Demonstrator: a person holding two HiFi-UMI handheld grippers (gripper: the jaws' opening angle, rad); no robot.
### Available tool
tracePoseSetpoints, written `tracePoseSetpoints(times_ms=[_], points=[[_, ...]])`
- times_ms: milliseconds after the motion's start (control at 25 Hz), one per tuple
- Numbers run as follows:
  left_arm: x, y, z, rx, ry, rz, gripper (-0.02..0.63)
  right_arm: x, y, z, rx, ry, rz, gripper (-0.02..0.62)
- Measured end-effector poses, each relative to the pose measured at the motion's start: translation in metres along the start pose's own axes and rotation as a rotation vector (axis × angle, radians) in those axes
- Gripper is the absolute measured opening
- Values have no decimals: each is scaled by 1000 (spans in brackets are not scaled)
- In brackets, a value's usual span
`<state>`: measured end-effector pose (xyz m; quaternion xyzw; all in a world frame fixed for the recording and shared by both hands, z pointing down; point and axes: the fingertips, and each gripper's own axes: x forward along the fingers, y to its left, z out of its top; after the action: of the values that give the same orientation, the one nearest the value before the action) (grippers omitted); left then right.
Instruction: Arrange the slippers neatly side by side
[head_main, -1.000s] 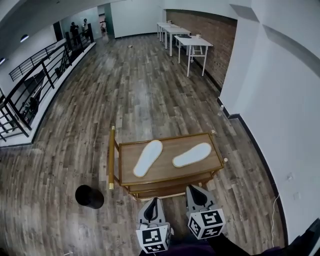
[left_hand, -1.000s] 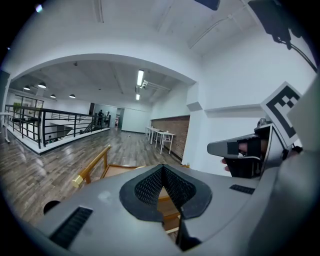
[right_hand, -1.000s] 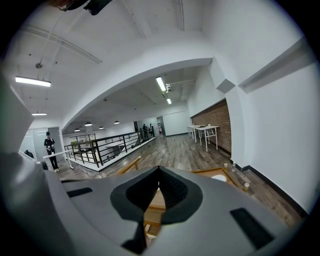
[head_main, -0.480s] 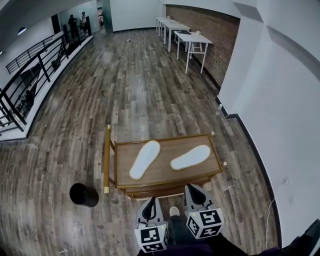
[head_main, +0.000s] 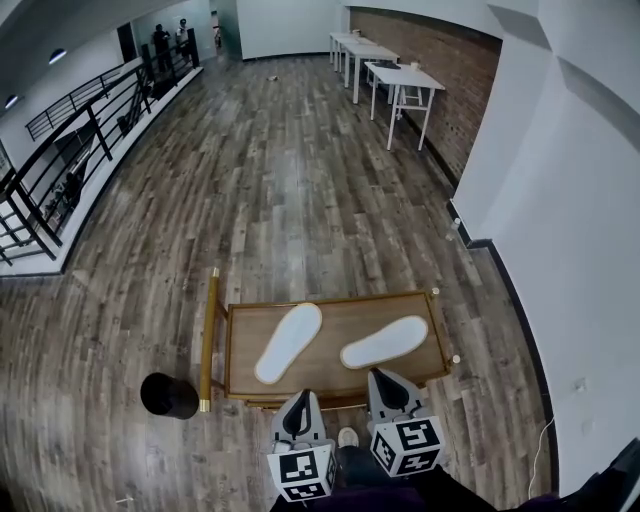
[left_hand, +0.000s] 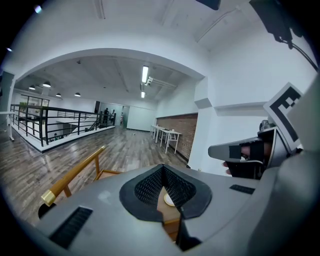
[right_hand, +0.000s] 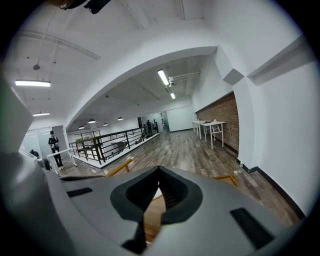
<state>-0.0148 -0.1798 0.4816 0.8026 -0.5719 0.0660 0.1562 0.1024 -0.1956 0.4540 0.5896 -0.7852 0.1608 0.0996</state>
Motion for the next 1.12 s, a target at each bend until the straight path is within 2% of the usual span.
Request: tracePoseSetpoints(times_ms=[440, 840, 1120], points=[[50, -2, 18, 18, -6, 54, 0, 30, -38, 13, 2, 12, 30, -2], [76, 11, 47, 42, -23, 33, 0, 49, -40, 24, 7, 17, 10, -2], [86, 20, 44, 19, -23, 31, 0, 60, -42, 21, 13, 12, -19, -2]])
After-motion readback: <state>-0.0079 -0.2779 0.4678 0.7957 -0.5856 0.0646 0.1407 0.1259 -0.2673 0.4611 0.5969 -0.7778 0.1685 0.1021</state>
